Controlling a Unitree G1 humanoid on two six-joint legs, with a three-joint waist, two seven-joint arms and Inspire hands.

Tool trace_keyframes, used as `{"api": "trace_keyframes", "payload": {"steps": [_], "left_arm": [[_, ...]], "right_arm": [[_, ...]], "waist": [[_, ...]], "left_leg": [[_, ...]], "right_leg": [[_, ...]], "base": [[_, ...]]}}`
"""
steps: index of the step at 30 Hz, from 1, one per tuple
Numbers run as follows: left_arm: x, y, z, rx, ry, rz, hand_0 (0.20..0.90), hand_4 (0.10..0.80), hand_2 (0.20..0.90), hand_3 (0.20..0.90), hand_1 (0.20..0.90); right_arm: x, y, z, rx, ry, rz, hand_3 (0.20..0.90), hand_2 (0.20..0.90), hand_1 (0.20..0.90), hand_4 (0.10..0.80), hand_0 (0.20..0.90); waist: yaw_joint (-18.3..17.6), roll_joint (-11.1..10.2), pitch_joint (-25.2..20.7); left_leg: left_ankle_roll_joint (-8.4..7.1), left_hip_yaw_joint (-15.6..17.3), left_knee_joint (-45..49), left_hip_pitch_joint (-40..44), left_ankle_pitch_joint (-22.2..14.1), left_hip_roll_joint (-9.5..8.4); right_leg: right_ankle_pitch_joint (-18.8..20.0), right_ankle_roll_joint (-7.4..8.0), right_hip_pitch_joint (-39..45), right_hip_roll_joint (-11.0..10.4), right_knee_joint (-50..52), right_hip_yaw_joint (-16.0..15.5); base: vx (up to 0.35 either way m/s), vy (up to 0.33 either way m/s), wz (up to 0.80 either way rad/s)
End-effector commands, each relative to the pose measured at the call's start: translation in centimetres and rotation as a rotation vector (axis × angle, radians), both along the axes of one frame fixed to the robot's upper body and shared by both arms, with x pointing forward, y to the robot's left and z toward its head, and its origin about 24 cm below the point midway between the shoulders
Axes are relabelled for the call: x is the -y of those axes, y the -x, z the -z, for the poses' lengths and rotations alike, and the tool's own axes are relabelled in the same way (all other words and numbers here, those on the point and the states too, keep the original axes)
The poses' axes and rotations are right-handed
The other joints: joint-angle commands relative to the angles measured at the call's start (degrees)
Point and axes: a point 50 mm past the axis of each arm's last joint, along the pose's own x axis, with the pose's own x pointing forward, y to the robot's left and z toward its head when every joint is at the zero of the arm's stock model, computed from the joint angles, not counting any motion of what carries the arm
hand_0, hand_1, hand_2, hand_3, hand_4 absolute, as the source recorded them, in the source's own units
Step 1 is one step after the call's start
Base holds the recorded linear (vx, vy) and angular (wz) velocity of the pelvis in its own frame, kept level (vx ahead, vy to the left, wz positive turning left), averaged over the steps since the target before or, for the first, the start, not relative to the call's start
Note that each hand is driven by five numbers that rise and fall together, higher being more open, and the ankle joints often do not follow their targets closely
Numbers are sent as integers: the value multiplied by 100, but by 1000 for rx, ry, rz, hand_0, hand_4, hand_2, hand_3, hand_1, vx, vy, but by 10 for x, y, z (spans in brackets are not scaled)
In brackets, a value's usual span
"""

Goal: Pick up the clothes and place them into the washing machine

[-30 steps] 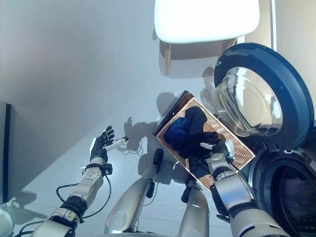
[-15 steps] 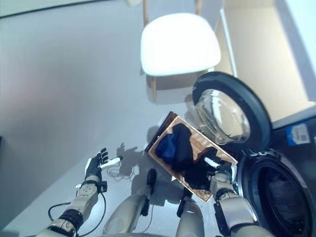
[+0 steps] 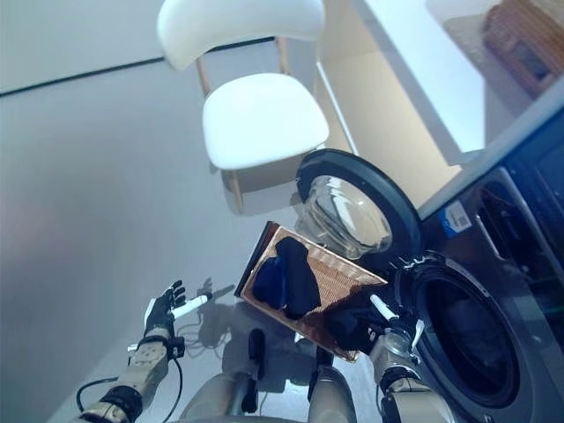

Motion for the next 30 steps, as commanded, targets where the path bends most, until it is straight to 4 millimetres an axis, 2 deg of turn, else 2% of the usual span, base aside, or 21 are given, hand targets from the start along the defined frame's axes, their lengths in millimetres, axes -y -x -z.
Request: {"api": "trace_keyframes", "payload": {"steps": [1, 2, 5, 8, 9, 10, 12, 13, 18, 21, 24, 26, 28, 29, 30], "left_arm": [[-7, -19, -16, 127, -16, -48, 900, 800, 900, 900, 900], [-3, -18, -14, 126, -2, -53, 900, 800, 900, 900, 900], [-1, -16, -12, 117, 6, -56, 900, 800, 900, 900, 900], [4, -17, -11, 123, 27, -68, 900, 800, 900, 900, 900], [4, -17, -11, 124, 27, -67, 900, 800, 900, 900, 900], [5, -17, -10, 118, 35, -72, 900, 800, 900, 900, 900], [7, -18, -10, 119, 41, -71, 900, 800, 900, 900, 900], [10, -16, -7, 102, 49, -69, 900, 800, 900, 900, 900], [19, -16, -4, 88, 79, -64, 900, 800, 900, 900, 900], [26, -18, -4, 92, 90, -41, 900, 800, 900, 900, 900], [34, -26, -9, 121, 107, -19, 900, 800, 900, 900, 900], [38, -29, -11, 136, 117, -10, 900, 800, 900, 900, 900], [46, -36, -19, 182, 129, 28, 900, 800, 900, 900, 900], [48, -39, -21, 196, 133, 38, 900, 800, 900, 900, 900], [49, -39, -21, 197, 135, 38, 900, 800, 900, 900, 900]], "right_arm": [[29, -11, -32, 244, 51, 200, 200, 200, 200, 300, 200], [34, -5, -35, 328, -10, 342, 200, 200, 200, 300, 200], [42, 0, -35, 363, -34, 447, 200, 200, 200, 300, 200], [60, 2, -46, 430, -43, 612, 200, 200, 200, 300, 200], [60, 2, -46, 431, -42, 613, 200, 200, 200, 300, 200], [70, 3, -53, 474, -53, 707, 200, 200, 200, 300, 200], [74, 3, -56, 488, -53, 739, 200, 200, 200, 300, 200], [83, 7, -59, 521, -77, 842, 200, 200, 200, 300, 200], [101, 6, -74, 562, -71, 948, 200, 200, 200, 300, 200], [118, 1, -90, 596, -72, 1001, 200, 200, 200, 300, 200], [141, -7, -117, 652, -55, 1026, 200, 200, 200, 300, 200], [146, -9, -126, 674, -49, 1030, 200, 200, 200, 300, 200], [164, -17, -161, 750, 6, 999, 200, 200, 200, 300, 200], [169, -18, -170, 762, 32, 988, 200, 200, 200, 300, 200], [169, -18, -171, 762, 33, 988, 200, 200, 200, 300, 200]], "waist": [[-11, 4, -146], [-58, 49, -180], [-78, 88, -217], [-124, 206, -189], [-119, 208, -189], [-142, 274, -139], [-135, 310, -113], [-153, 388, -63], [-149, 588, 31], [-133, 739, 104], [-98, 962, 215], [-64, 1025, 223], [-7, 1173, 244], [15, 1218, 237], [17, 1225, 240]], "left_leg": [[-415, -73, 327, -42, -533, -13], [-414, -53, 309, -4, -549, -5], [-413, -37, 296, 18, -565, -2], [-409, -11, 309, -31, -566, -34], [-409, -10, 311, -37, -566, -34], [-407, 5, 312, -97, -546, -56], [-406, 9, 309, -139, -531, -66], [-406, 7, 293, -168, -541, -84], [-402, 65, 247, -348, -444, -115], [-410, 88, 223, -460, -400, -136], [-430, 145, 185, -653, -332, -177], [-436, 170, 160, -719, -303, -183], [-453, 182, 45, -802, -262, -233], [-460, 189, -5, -840, -229, -243], [-457, 198, -6, -866, -194, -240]], "right_leg": [[730, -166, 77, -80, -391, -68], [701, -165, 87, -67, -377, -50], [682, -162, 76, -60, -366, -33], [677, -163, -11, -73, -319, 3], [676, -163, -20, -73, -313, 5], [671, -173, -110, -78, -281, 26], [668, -179, -168, -77, -261, 42], [607, -185, -216, -75, -212, 76], [644, -229, -476, -49, -169, 140], [639, -258, -631, -48, -128, 189], [655, -290, -911, -53, -64, 279], [659, -297, -1001, -62, -47, 300], [595, -300, -1189, -90, 29, 350], [587, -302, -1275, -96, 66, 375], [630, -309, -1303, -91, 65, 378]], "base": [[30, 1, -12], [28, 0, -7], [32, -2, -7], [-22, 17, -8], [-62, 16, -5], [-41, 6, -3], [-44, 10, -5], [-45, 9, -6], [-36, 24, -11], [-28, 18, -8], [-47, 16, -7], [-15, 5, -2], [-3, 42, -2], [0, 0, 0], [-29, 5, 6]]}}
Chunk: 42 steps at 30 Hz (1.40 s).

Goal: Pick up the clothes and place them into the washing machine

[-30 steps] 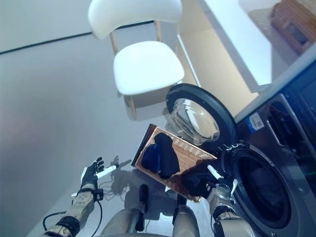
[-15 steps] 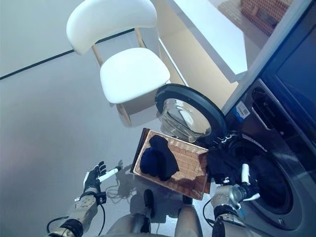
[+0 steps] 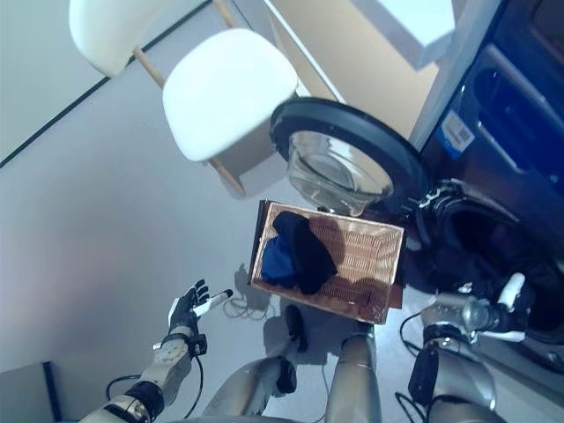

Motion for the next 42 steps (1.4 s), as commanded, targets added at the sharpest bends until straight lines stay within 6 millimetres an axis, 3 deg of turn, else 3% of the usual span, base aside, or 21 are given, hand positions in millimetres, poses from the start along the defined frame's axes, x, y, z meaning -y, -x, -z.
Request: {"api": "trace_keyframes", "payload": {"steps": [1, 4, 5, 8, 14, 23, 30, 31, 32, 33, 40, 42], "left_arm": [[0, -24, -22, 146, -5, -23, 900, 800, 900, 900, 900], [4, -28, -27, 173, 5, -13, 900, 800, 900, 900, 900], [4, -28, -27, 173, 5, -13, 900, 800, 900, 900, 900], [5, -34, -35, 215, 14, 1, 900, 800, 900, 900, 900], [5, -39, -43, 255, 12, 8, 900, 800, 900, 900, 900], [-4, -38, -47, 282, 3, -25, 900, 800, 900, 900, 900], [-8, -37, -48, 290, -14, -39, 900, 800, 900, 900, 900], [-8, -37, -47, 283, -21, -36, 900, 800, 900, 900, 900], [-7, -37, -46, 282, -20, -34, 900, 800, 900, 900, 900], [-7, -37, -46, 283, -19, -35, 900, 800, 900, 900, 900], [-7, -31, -39, 245, -2, -39, 900, 800, 900, 900, 900], [-8, -29, -37, 227, -11, -31, 900, 800, 900, 900, 900]], "right_arm": [[46, 7, -73, 74, 262, 106, 200, 200, 200, 300, 200], [58, 7, -99, 87, 330, 115, 200, 200, 200, 300, 200], [58, 7, -99, 87, 330, 115, 200, 200, 200, 300, 200], [75, 16, -131, 120, 392, 163, 200, 200, 200, 300, 200], [91, 32, -169, 201, 449, 262, 200, 200, 200, 300, 200], [94, 46, -196, 271, 530, 351, 200, 200, 200, 300, 200], [93, 46, -189, 206, 539, 353, 200, 200, 200, 300, 200], [94, 44, -181, 178, 501, 344, 324, 324, 324, 388, 324], [94, 43, -178, 175, 480, 337, 694, 694, 694, 653, 694], [94, 43, -178, 176, 480, 336, 900, 900, 900, 800, 900], [95, 34, -161, 141, 386, 263, 900, 900, 900, 800, 900], [95, 31, -151, 55, 340, 229, 900, 900, 900, 800, 900]], "waist": [[196, -57, -36], [239, 18, -37], [239, 18, -37], [291, 65, -57], [328, 107, -78], [318, 163, -87], [360, 204, -90], [370, 216, -85], [377, 221, -83], [378, 222, -83], [416, 229, -111], [464, 209, -161]], "left_leg": [[-558, -245, 126, -1, -310, -87], [-588, -287, -7, -54, -237, -104], [-588, -287, -7, -54, -237, -104], [-618, -337, -35, -169, -213, -129], [-649, -429, -47, -302, -185, -177], [-631, -519, -47, -404, -184, -285], [-620, -525, -47, -454, -178, -318], [-621, -515, -47, -468, -171, -312], [-621, -511, -47, -480, -173, -313], [-621, -509, -47, -481, -173, -313], [-633, -469, -47, -468, -167, -279], [-631, -459, -47, -429, -169, -271]], "right_leg": [[612, -391, 191, -102, -527, -242], [519, -399, 17, -122, -385, -233], [519, -399, 17, -122, -385, -233], [452, -420, -156, -129, -250, -250], [379, -428, -325, -162, -78, -289], [374, -406, -466, -229, 12, -302], [392, -394, -513, -260, 6, -275], [403, -396, -526, -262, 1, -268], [409, -397, -528, -259, -11, -260], [411, -397, -528, -258, -14, -259], [457, -393, -522, -234, -55, -238], [482, -393, -479, -218, -69, -243]], "base": [[1, -9, 10], [17, -13, 11], [-1, -23, 13], [2, -22, 14], [4, -11, 15], [-3, 31, 6], [-11, 35, -1], [-13, 23, -5], [-13, 23, -6], [-12, 16, -5], [-4, 18, -6], [-3, 14, -5]]}}
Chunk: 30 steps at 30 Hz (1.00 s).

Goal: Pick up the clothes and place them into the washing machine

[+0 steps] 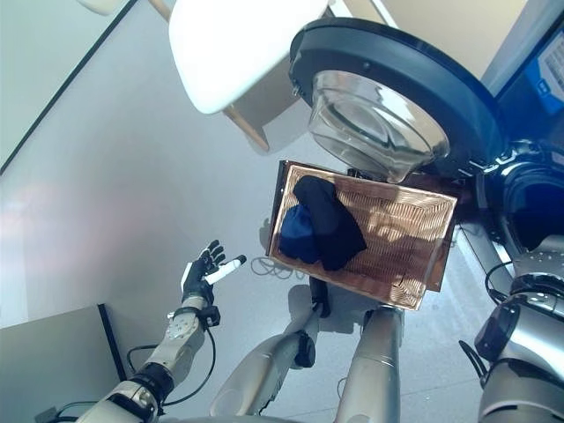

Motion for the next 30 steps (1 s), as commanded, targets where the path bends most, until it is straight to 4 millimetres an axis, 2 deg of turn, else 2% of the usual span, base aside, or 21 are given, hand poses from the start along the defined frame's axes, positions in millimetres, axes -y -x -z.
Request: {"api": "trace_keyframes", "payload": {"steps": [1, 4, 5, 7, 10, 13, 16, 17, 21, 22, 23, 27, 30], "left_arm": [[-28, 2, 0, 14, -67, -81, 900, 800, 900, 900, 900], [-29, 2, 1, 7, -68, -77, 900, 800, 900, 900, 900], [-30, 3, 1, 1, -66, -78, 900, 800, 900, 900, 900], [-31, 4, 3, -8, -70, -78, 900, 800, 900, 900, 900], [-35, 6, 3, -12, -74, -76, 900, 800, 900, 900, 900], [-39, 7, 3, -14, -78, -78, 900, 800, 900, 900, 900], [-47, 11, 6, -33, -90, -90, 900, 800, 900, 900, 900], [-54, 14, 8, -42, -101, -107, 900, 800, 900, 900, 900], [-61, 20, 11, -63, -116, -123, 900, 800, 900, 900, 900], [-66, 21, 11, -67, -135, -125, 900, 800, 900, 900, 900], [-67, 22, 11, -68, -136, -125, 900, 800, 900, 900, 900], [-76, 25, 11, -79, -166, -139, 900, 800, 900, 900, 900], [-82, 30, 12, -89, -179, -151, 900, 800, 900, 900, 900]], "right_arm": [[26, 23, -28, -119, 117, 36, 900, 900, 900, 800, 900], [24, 18, -25, -149, 110, -7, 900, 900, 900, 800, 900], [22, 17, -13, -209, 97, -44, 900, 900, 900, 800, 900], [20, 15, -7, -243, 97, -77, 900, 900, 900, 800, 900], [11, 10, 24, -468, 113, -222, 900, 900, 900, 800, 900], [7, 9, 36, -510, 109, -271, 900, 900, 900, 800, 900], [2, 12, 56, -647, 120, -343, 900, 900, 900, 800, 900], [-3, 9, 61, -647, 131, -359, 900, 900, 900, 800, 900], [-7, 15, 77, -615, 68, -343, 900, 900, 900, 800, 900], [-11, 17, 86, -674, 63, -370, 900, 900, 900, 800, 900], [-11, 17, 86, -676, 62, -371, 900, 900, 900, 800, 900], [-23, 23, 113, -818, 23, -421, 900, 900, 900, 800, 900], [-42, 25, 139, -875, -13, -487, 900, 900, 900, 800, 900]], "waist": [[142, -159, -464], [144, -194, -469], [143, -239, -494], [143, -270, -500], [145, -399, -525], [123, -485, -538], [131, -648, -597], [112, -752, -651], [123, -891, -746], [141, -975, -800], [134, -978, -789], [160, -1104, -865], [179, -1180, -947]], "left_leg": [[-578, -119, -48, 157, -346, -60], [-578, -113, -48, 200, -344, -45], [-579, -108, -48, 246, -348, -41], [-581, -109, -48, 291, -354, -33], [-582, -109, -48, 460, -376, 11], [-583, -115, -48, 548, -359, 51], [-579, -145, -41, 745, -408, 95], [-582, -168, -30, 904, -475, 113], [-578, -188, -20, 1113, -513, 141], [-572, -203, -1, 1223, -545, 143], [-572, -207, -3, 1243, -549, 143], [-555, -267, 43, 1459, -621, 151], [-543, -273, 34, 1618, -669, 176]], "right_leg": [[882, -398, 441, -19, -935, -202], [891, -398, 498, -11, -948, -209], [909, -391, 568, -6, -961, -232], [924, -388, 650, -6, -1000, -249], [981, -363, 920, -15, -1126, -338], [1058, -356, 1098, 7, -1249, -375], [1092, -332, 1416, 13, -1431, -444], [1063, -304, 1644, 16, -1526, -478], [1121, -283, 1975, 11, -1704, -534], [1121, -275, 2122, 23, -1746, -559], [1121, -274, 2150, 23, -1758, -564], [1111, -253, 2491, 26, -1910, -621], [1112, -231, 2689, 9, -2028, -664]], "base": [[-6, 11, -5], [-2, 0, -1], [-6, 0, -3], [0, 0, 0], [0, -10, 0], [2, -15, 0], [57, -53, 2], [56, -23, 1], [53, -17, 3], [58, -26, 4], [52, -27, 4], [42, -16, 4], [47, -15, 3]]}}
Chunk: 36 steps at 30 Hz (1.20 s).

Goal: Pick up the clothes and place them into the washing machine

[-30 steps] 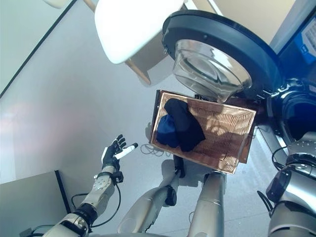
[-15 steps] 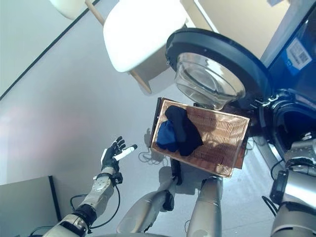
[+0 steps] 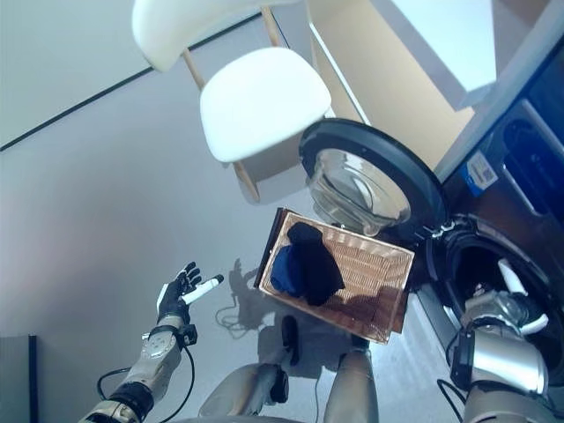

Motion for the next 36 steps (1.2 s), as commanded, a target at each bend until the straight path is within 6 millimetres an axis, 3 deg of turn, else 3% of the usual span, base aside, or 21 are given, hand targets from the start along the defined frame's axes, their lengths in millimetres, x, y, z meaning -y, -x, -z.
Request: {"api": "trace_keyframes", "payload": {"steps": [1, 5, 11, 14, 16, 19, 21, 25, 29, 36], "left_arm": [[-30, -6, -12, 62, -84, -66, 900, 800, 900, 900, 900], [-39, 3, -9, 40, -104, -95, 900, 800, 900, 900, 900], [-42, 2, -11, 52, -112, -104, 900, 800, 900, 900, 900], [-42, -2, -14, 69, -117, -109, 900, 800, 900, 900, 900], [-43, -2, -15, 73, -117, -114, 900, 800, 900, 900, 900], [-45, -5, -20, 106, -110, -147, 900, 800, 900, 900, 900], [-47, -5, -21, 116, -109, -156, 900, 800, 900, 900, 900], [-47, -6, -23, 126, -101, -168, 900, 800, 900, 900, 900], [-42, -9, -24, 128, -97, -142, 900, 800, 900, 900, 900], [-40, -12, -21, 97, -113, -124, 900, 800, 900, 900, 900]], "right_arm": [[12, 9, -8, -56, 166, -31, 900, 900, 900, 800, 900], [-9, 13, 18, -65, 114, -72, 900, 900, 900, 800, 900], [-27, 11, 32, -79, 98, -128, 900, 900, 900, 800, 900], [-44, 6, 43, -142, 105, -239, 900, 900, 900, 800, 900], [-50, 3, 45, -157, 111, -276, 900, 900, 900, 800, 900], [-85, -17, 50, -175, 189, -513, 900, 900, 900, 800, 900], [-97, -23, 51, -184, 228, -616, 900, 900, 900, 800, 900], [-109, -28, 52, -230, 289, -742, 900, 900, 900, 800, 900], [-134, -40, 55, -325, 381, -967, 900, 900, 900, 800, 900], [-159, -49, 60, -338, 340, -1012, 900, 900, 900, 800, 900]], "waist": [[164, -229, -555], [125, -298, -606], [96, -297, -577], [104, -295, -516], [100, -304, -501], [83, -370, -467], [77, -412, -464], [99, -476, -478], [209, -643, -471], [393, -836, -406]], "left_leg": [[-535, -16, 33, 79, -444, -103], [-518, -17, 9, 193, -469, -116], [-483, 8, -8, 130, -458, -168], [-453, 39, -26, 40, -431, -186], [-442, 46, -25, 26, -427, -193], [-420, 57, -18, 19, -415, -199], [-417, 56, -13, 24, -410, -193], [-419, 29, 1, 28, -406, -180], [-424, -88, 27, 39, -377, -135], [-444, -226, 38, -50, -313, -89]], "right_leg": [[758, -235, 412, -161, -766, -195], [778, -215, 515, -165, -835, -199], [846, -205, 419, -178, -840, -160], [900, -203, 262, -176, -789, -117], [901, -204, 223, -173, -754, -104], [899, -204, 177, -172, -678, -80], [896, -203, 180, -174, -666, -89], [892, -202, 216, -185, -683, -136], [888, -209, 336, -174, -733, -287], [900, -208, 400, -153, -784, -548]], "base": [[0, 0, 0], [16, -1, 0], [-29, 14, -1], [-79, 27, -4], [-37, 21, -6], [-24, 15, -5], [0, 0, 0], [1, -15, 10], [-2, -57, 26], [-13, -51, 26]]}}
